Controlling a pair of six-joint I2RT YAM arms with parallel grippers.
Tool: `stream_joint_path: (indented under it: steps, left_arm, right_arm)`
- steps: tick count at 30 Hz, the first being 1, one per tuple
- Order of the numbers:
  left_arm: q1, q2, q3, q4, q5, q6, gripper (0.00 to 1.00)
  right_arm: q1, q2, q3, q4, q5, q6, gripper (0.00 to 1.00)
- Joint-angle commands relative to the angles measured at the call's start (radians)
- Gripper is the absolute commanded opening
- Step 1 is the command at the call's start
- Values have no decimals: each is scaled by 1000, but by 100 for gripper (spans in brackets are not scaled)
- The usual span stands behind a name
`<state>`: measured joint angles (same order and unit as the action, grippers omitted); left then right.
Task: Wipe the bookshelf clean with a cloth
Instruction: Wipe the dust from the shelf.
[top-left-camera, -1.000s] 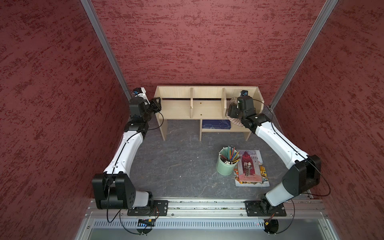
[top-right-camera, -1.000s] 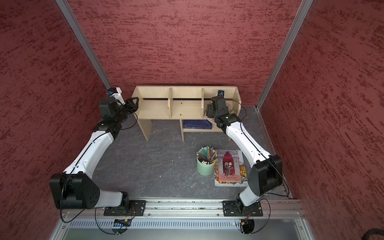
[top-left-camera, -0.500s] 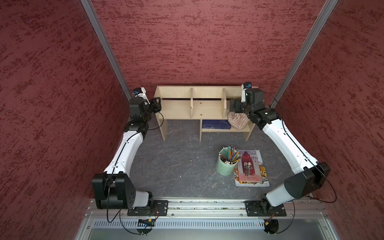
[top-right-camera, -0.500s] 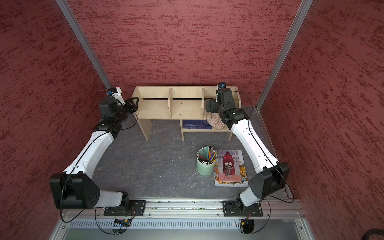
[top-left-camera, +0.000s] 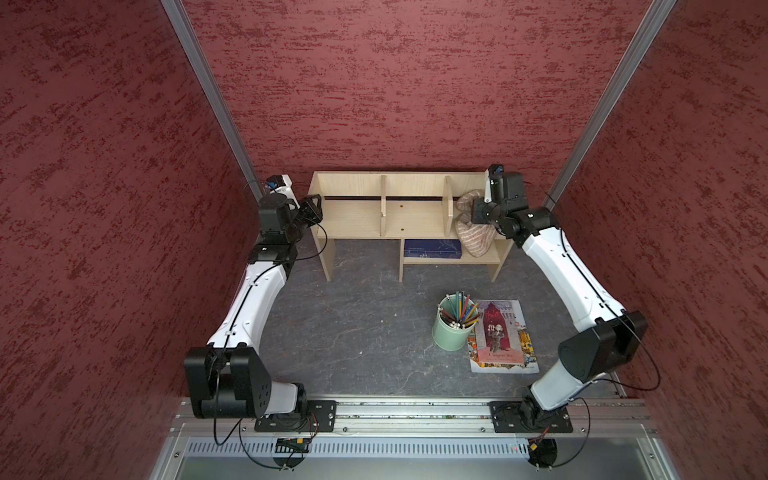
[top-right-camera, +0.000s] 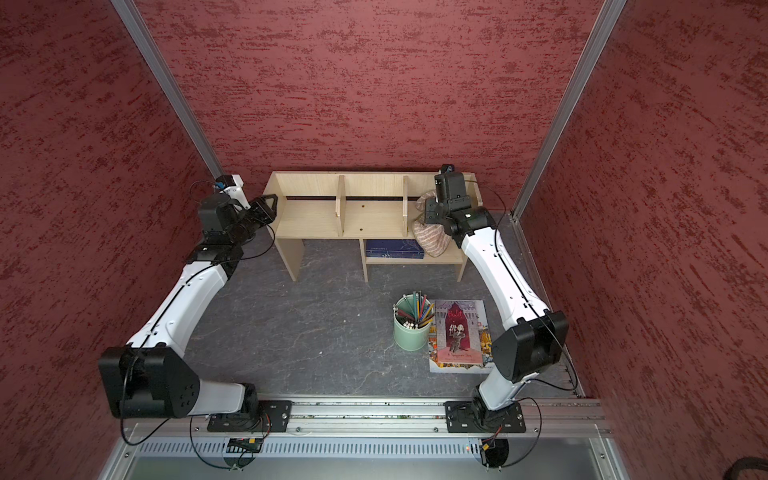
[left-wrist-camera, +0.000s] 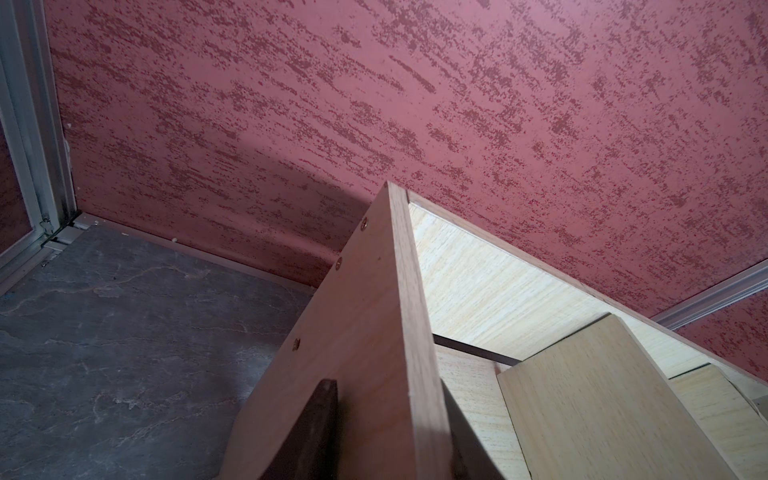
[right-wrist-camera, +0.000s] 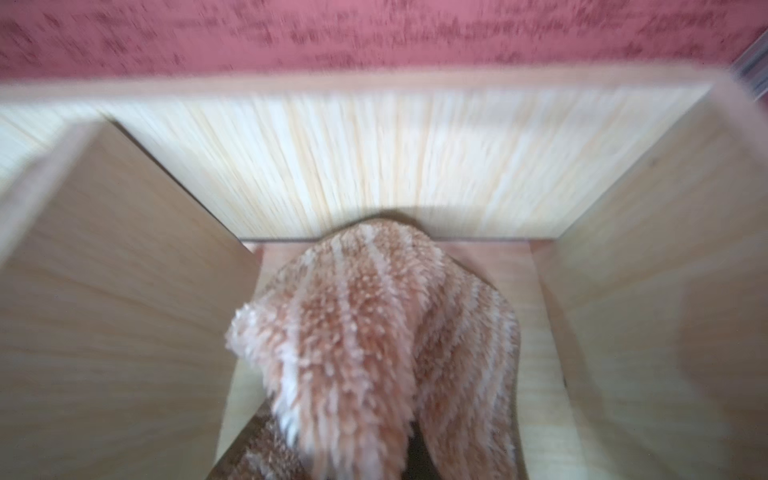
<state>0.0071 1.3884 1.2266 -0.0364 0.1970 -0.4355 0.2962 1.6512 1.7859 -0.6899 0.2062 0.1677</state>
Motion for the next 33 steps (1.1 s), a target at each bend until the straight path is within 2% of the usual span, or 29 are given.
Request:
stream_joint_path:
  steps: [1, 5, 7, 12, 16, 20, 21, 24, 28, 30, 33]
  left_arm:
    - [-9, 19, -9, -13, 70, -85, 0]
    - [-9, 20, -9, -11, 68, -82, 0]
    - [-9, 18, -11, -13, 64, -80, 0]
    - [-7, 25, -10, -14, 62, -77, 0]
    - [-7, 30, -10, -12, 64, -76, 0]
    - [-7, 31, -11, -12, 62, -77, 0]
    - [-7, 32, -10, -12, 62, -77, 0]
    - [-7, 33, -10, -10, 66, -80, 0]
    - [-10, 31, -11, -10, 66, -79, 0]
    - [-12, 30, -10, -10, 68, -80, 0]
    - [-12, 27, -11, -10, 67, -80, 0]
  right_arm:
    - [-3, -36, 43, 178, 7, 25, 0]
    - [-1, -123, -100, 503, 63, 55, 0]
    - [-1, -133, -152, 574, 81, 62, 0]
    - [2, -127, -360, 605, 69, 47, 0]
    - [6, -184, -540, 625, 48, 47, 0]
    - [5, -258, -617, 565, 21, 35, 0]
    - [5, -267, -615, 534, -1, 32, 3]
    - [5, -272, -568, 419, -19, 26, 37]
    - [5, -255, -438, 219, 9, 23, 75]
    - [5, -268, -408, 161, 0, 31, 81]
    - [6, -277, -351, 93, -20, 51, 84]
